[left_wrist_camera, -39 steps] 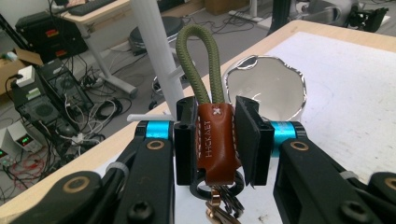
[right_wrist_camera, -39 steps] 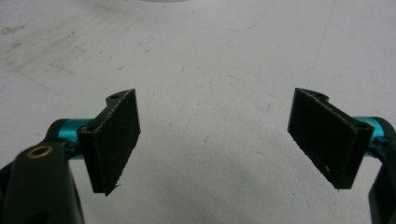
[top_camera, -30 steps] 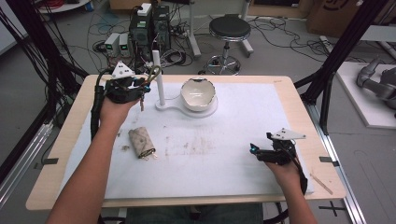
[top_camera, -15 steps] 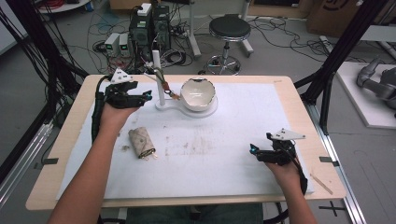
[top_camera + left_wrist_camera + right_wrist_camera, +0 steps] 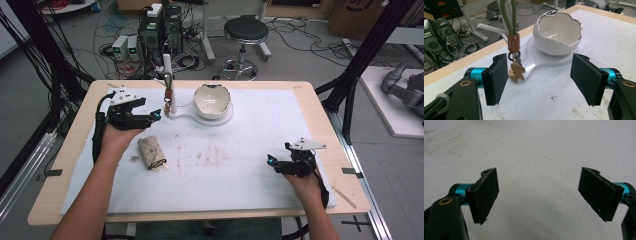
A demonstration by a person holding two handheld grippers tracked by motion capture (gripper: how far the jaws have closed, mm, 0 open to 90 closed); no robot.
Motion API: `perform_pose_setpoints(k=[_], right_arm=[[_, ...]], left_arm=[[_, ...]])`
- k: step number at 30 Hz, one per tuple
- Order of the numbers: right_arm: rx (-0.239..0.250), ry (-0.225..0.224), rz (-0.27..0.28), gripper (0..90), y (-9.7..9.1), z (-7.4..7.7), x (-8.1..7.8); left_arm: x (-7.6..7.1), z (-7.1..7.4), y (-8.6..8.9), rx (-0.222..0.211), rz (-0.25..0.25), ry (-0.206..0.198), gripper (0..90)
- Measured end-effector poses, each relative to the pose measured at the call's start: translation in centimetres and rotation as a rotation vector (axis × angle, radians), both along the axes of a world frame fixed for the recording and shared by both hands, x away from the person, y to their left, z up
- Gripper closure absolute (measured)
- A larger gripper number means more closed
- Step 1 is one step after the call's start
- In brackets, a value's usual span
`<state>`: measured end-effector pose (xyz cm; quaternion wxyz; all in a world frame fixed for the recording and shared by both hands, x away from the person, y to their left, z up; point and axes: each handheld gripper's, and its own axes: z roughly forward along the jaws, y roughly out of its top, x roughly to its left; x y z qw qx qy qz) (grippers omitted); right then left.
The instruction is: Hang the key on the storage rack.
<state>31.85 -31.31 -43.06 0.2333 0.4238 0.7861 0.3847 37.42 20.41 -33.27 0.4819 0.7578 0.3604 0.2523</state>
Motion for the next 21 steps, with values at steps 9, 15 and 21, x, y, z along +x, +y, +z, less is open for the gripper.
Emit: perform_pose_setpoints(k=[9, 15, 21], right_arm=[[-0.004, 0.002, 0.008, 17.2, 0.2, -0.1, 0.3], [-0.008, 0.003, 0.012, 17.2, 0.4, -0.1, 0.2], [-0.009, 0.005, 0.006, 17.2, 0.4, -0.1, 0.4]], left_arm=[[-2.3, -2.1, 1.2, -0.057, -0.044, 0.048, 25.6], [-3.6, -3.8, 2.9, -0.102, -0.033, 0.051, 23.4], [-4.1, -4.9, 4.3, -0.133, -0.014, 0.071, 20.0]])
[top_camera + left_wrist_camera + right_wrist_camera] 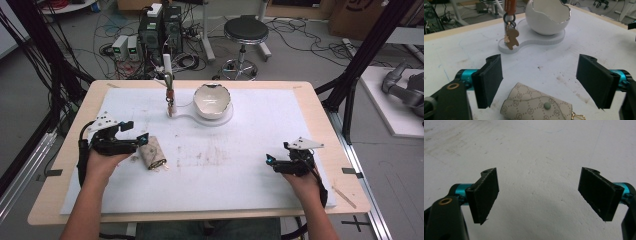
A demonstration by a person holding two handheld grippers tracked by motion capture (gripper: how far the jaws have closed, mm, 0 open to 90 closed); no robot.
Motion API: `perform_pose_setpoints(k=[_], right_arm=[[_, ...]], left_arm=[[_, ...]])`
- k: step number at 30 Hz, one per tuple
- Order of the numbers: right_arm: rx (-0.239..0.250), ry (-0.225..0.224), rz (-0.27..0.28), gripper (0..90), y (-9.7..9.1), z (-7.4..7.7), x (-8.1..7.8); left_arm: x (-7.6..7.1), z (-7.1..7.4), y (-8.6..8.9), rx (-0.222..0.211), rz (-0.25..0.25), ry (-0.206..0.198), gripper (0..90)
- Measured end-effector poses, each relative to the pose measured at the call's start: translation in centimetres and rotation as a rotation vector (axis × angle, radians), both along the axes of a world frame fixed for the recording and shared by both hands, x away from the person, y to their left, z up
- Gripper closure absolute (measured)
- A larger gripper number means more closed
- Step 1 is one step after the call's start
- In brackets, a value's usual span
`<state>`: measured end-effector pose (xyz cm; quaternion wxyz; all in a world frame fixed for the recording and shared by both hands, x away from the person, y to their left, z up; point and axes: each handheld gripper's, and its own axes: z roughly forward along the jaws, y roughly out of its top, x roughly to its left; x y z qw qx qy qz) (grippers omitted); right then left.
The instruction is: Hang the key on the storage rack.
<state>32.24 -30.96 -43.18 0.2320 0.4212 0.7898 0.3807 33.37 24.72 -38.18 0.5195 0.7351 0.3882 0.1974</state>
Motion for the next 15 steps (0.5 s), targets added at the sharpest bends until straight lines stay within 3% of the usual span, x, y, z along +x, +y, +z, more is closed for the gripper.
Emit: perform_pose_setpoints(k=[6, 15], right_arm=[[-0.012, 0.004, 0.011, 17.2, 0.19, -0.11, 0.26], [-0.009, 0.007, 0.004, 17.2, -0.19, -0.28, 0.35]], left_arm=[[-0.18, -0.79, 0.77, -0.008, -0.008, 0.002, 18.6], [0.18, -0.78, 0.33, -0.018, -0.039, -0.006, 16.2]])
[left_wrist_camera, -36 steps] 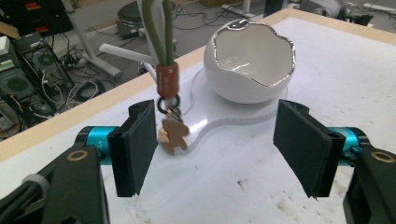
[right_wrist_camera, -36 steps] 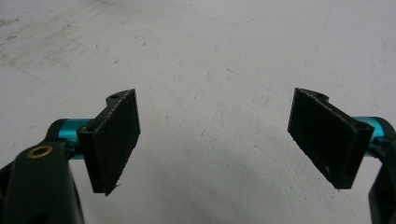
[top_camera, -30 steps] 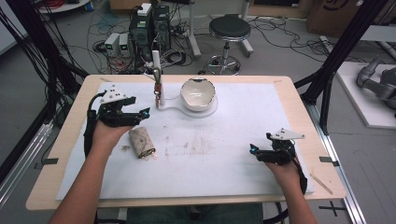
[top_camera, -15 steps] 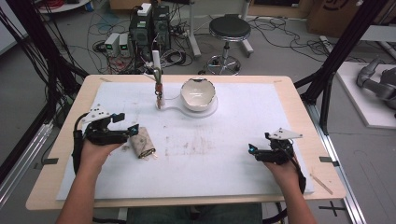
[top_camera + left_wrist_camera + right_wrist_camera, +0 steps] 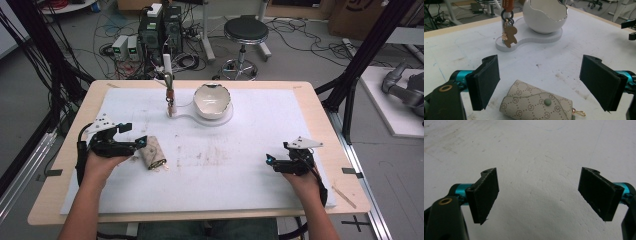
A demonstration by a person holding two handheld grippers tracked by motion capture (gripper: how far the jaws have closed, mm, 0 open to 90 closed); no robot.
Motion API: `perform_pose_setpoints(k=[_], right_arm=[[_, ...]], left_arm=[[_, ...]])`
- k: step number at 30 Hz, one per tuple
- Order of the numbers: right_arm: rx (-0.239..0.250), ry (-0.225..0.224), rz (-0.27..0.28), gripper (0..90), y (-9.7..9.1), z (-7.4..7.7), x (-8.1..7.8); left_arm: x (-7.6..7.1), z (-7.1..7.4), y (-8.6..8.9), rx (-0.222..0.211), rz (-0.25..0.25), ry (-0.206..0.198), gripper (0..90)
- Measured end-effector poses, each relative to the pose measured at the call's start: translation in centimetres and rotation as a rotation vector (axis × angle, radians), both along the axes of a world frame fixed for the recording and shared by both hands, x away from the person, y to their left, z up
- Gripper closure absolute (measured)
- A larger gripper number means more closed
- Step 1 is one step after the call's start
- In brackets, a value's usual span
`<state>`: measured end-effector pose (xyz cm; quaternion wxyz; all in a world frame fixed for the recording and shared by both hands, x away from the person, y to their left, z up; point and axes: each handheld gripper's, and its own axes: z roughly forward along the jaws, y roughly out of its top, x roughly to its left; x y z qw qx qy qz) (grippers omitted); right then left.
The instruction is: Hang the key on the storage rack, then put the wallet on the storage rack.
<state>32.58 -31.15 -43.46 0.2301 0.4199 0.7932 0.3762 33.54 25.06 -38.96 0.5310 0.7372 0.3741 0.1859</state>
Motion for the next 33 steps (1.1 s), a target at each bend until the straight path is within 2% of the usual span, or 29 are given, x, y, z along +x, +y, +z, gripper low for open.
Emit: perform_pose_setpoints(k=[6, 14, 15, 18, 19, 20, 23, 24, 25, 26, 27, 29, 31, 33], right_arm=[[-0.001, -0.003, 0.001, 17.2, 0.0, 0.0, 0.1], [-0.006, -0.01, 0.03, 17.2, 1.5, 0.4, 0.5], [0.001, -0.009, 0.037, 17.2, 2.3, 0.6, 0.5], [0.001, -0.01, 0.05, 17.2, 3.0, 0.8, 0.6], [0.008, -0.014, 0.065, 17.2, 4.2, 1.1, 0.6], [0.008, -0.014, 0.065, 17.2, 4.2, 1.1, 0.6], [0.038, -0.01, 0.086, 17.2, 6.3, 1.6, 0.9], [0.038, -0.01, 0.086, 17.2, 6.3, 1.6, 0.9], [0.051, -0.01, 0.099, 17.1, 7.4, 1.9, 1.0], [0.051, -0.01, 0.099, 17.1, 7.4, 1.9, 1.0], [0.052, -0.001, 0.117, 17.1, 8.5, 2.2, 1.0], [0.053, 0.001, 0.126, 17.2, 8.9, 2.3, 1.1], [0.055, -0.011, 0.14, 17.1, 10.0, 2.5, 1.0], [0.061, -0.003, 0.157, 17.1, 11.5, 2.8, 1.0]], left_arm=[[-0.2, 0.0, 0.5, -0.001, 0.012, 0.0, 16.2], [-1.1, -0.1, 1.8, 0.004, 0.029, 0.007, 16.2], [-1.3, -0.1, 2.1, 0.005, 0.03, 0.008, 16.2], [-1.7, -0.2, 2.7, 0.007, 0.029, 0.007, 16.2], [-2.0, -0.3, 3.2, 0.012, 0.032, 0.004, 16.2], [-2.0, -0.3, 3.2, 0.012, 0.032, 0.004, 16.2], [-2.5, -0.5, 3.9, 0.029, 0.043, 0.009, 16.2], [-2.6, -0.6, 4.2, 0.029, 0.046, 0.007, 16.2], [-2.8, -0.7, 4.4, 0.025, 0.047, 0.006, 16.2], [-2.9, -0.7, 4.7, 0.02, 0.049, 0.005, 16.2], [-3.1, -0.8, 5.1, 0.015, 0.056, 0.007, 16.2], [-3.2, -0.8, 5.4, 0.015, 0.059, 0.008, 16.2], [-3.4, -0.9, 5.8, 0.011, 0.067, 0.009, 16.2], [-3.5, -1.0, 6.4, 0.001, 0.068, 0.0, 16.2]])
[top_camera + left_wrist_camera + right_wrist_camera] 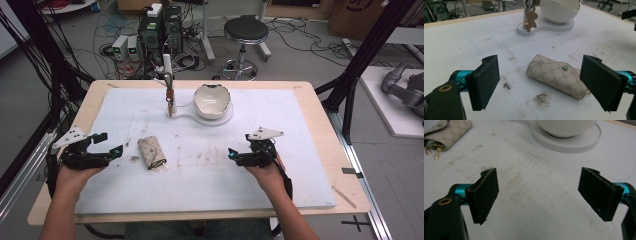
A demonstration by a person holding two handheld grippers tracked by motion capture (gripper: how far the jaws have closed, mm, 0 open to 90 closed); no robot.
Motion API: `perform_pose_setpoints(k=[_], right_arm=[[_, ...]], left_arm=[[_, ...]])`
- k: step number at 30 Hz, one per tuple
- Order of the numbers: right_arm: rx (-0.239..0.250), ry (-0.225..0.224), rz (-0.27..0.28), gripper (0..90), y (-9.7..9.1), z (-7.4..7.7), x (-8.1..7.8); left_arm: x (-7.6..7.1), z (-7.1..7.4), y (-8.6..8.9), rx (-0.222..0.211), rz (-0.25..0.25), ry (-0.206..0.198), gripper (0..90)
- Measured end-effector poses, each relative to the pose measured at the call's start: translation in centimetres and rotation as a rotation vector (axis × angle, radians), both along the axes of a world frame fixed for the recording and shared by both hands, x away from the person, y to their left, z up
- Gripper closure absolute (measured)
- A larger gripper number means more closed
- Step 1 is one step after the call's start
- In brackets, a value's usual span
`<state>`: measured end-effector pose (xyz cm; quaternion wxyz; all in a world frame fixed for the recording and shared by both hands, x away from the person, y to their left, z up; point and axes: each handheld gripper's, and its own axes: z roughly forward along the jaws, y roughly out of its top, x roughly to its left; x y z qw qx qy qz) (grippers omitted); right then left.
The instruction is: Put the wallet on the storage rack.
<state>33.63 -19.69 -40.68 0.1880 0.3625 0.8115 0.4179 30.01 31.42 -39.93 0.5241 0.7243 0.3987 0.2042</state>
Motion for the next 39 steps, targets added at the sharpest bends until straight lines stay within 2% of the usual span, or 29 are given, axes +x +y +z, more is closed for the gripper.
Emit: perform_pose_setpoints(k=[3, 6, 9, 10, 13, 14, 16, 19, 32, 39], right_arm=[[-0.001, -0.004, 0.004, 17.1, 0.8, 0.2, 0.0], [0.027, 0.01, 0.008, 17.1, 2.4, 0.6, 0.2], [0.035, 0.004, 0.018, 17.1, 3.3, 0.7, 0.3], [0.038, 0.006, 0.028, 17.1, 4.3, 0.7, 0.4], [0.04, 0.013, 0.043, 17.1, 5.4, 0.7, 0.4], [0.043, 0.017, 0.057, 17.2, 6.4, 0.7, 0.5], [0.047, 0.017, 0.064, 17.2, 6.8, 0.7, 0.5], [0.061, 0.027, 0.088, 17.2, 8.5, 0.8, 0.5], [0.029, 0.047, 0.167, 17.2, 15.4, 0.6, 0.9], [0.025, 0.073, 0.173, 17.2, 17.4, 0.2, 1.0]], left_arm=[[0.0, 0.0, 0.2, 0.004, -0.004, -0.004, 16.2], [0.1, 0.1, 0.4, 0.009, -0.005, -0.008, 16.2], [0.1, 0.1, 0.5, 0.007, 0.001, -0.008, 16.2], [0.1, 0.1, 0.5, 0.007, -0.001, -0.011, 16.2], [0.3, -0.2, 0.5, 0.007, 0.009, -0.009, 16.2], [0.4, -0.3, 0.5, 0.012, 0.008, -0.005, 16.2], [0.4, -0.2, 0.6, 0.012, 0.009, -0.007, 16.2], [0.4, 0.0, 0.6, 0.014, 0.008, -0.013, 16.2], [-0.1, -0.2, 1.6, 0.002, 0.034, -0.011, 16.2], [-0.1, -0.1, 1.6, -0.001, 0.029, -0.016, 16.2]])
